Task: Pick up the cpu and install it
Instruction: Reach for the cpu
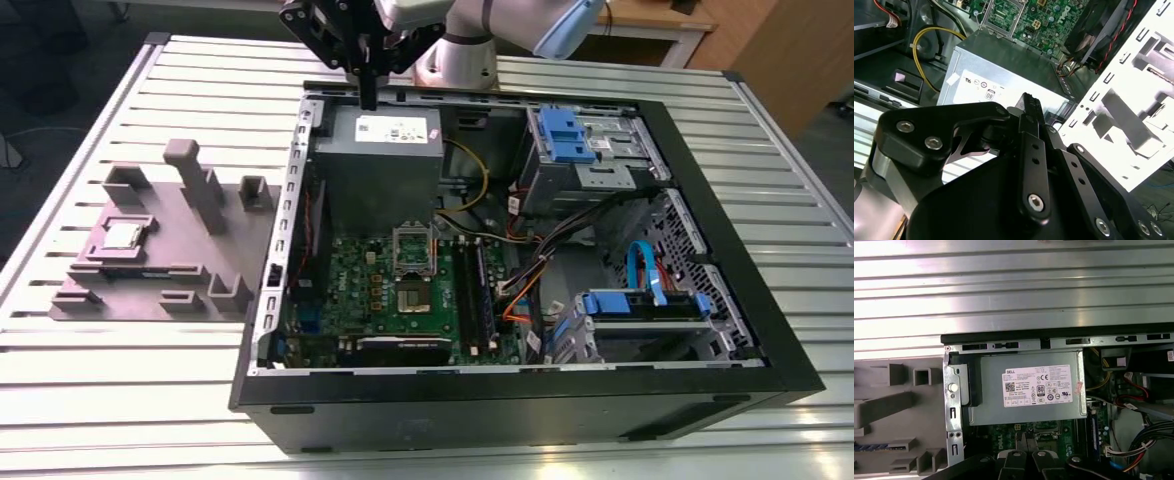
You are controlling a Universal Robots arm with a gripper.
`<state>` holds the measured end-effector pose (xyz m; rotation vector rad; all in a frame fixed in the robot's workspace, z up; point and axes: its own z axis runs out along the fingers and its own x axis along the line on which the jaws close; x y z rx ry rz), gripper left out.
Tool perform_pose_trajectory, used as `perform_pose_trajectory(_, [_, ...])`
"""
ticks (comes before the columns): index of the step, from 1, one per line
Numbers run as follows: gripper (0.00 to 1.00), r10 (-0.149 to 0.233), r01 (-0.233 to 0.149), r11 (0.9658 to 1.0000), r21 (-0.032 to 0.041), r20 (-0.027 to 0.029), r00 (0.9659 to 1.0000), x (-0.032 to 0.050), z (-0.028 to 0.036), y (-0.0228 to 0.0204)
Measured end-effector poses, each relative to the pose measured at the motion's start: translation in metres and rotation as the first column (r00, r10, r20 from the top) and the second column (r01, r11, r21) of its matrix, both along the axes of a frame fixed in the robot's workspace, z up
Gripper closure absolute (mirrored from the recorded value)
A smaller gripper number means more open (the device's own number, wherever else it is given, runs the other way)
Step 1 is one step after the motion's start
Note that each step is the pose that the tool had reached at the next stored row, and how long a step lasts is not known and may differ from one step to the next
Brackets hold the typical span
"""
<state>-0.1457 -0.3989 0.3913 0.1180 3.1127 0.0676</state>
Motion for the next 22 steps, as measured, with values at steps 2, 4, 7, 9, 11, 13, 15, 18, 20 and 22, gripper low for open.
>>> perform_pose_trajectory(2, [0.9, 0.0, 0.0, 1.0, 0.0, -0.0001, 1.0, -0.0001, 0.0, 0.0])
perform_pose_trajectory(4, [0.9, 0.0, 0.0, 1.0, 0.0, 0.0, 1.0, -0.0002, -0.0002, 0.0])
perform_pose_trajectory(7, [0.9, 0.0, 0.0, 1.0, 0.0001, 0.0001, 1.0, -0.0008, -0.0002, 0.0])
perform_pose_trajectory(9, [0.9, 0.0, 0.0, 1.0, 0.0001, 0.0, 1.0, -0.0012, -0.0002, 0.0])
perform_pose_trajectory(11, [0.9, 0.0, 0.0, 1.0, 0.0001, 0.0, 1.0, -0.0016, -0.0002, 0.0])
perform_pose_trajectory(13, [0.9, 0.0, 0.0, 1.0, 0.0001, 0.0, 1.0, -0.0021, -0.0003, 0.0])
perform_pose_trajectory(15, [0.9, 0.0, 0.0, 1.0, 0.0, 0.0, 1.0, -0.0024, -0.0003, 0.0])
perform_pose_trajectory(18, [0.9, 0.0, 0.0, 1.0, 0.0, -0.0001, 1.0, -0.0031, -0.0005, 0.0])
perform_pose_trajectory(20, [0.9, 0.0, 0.0, 1.0, 0.0001, -0.0001, 1.0, -0.0034, -0.0006, 0.0])
perform_pose_trajectory(22, [0.9, 0.0, 0.0, 1.0, 0.0, -0.0002, 1.0, -0.0038, -0.0007, 0.0])
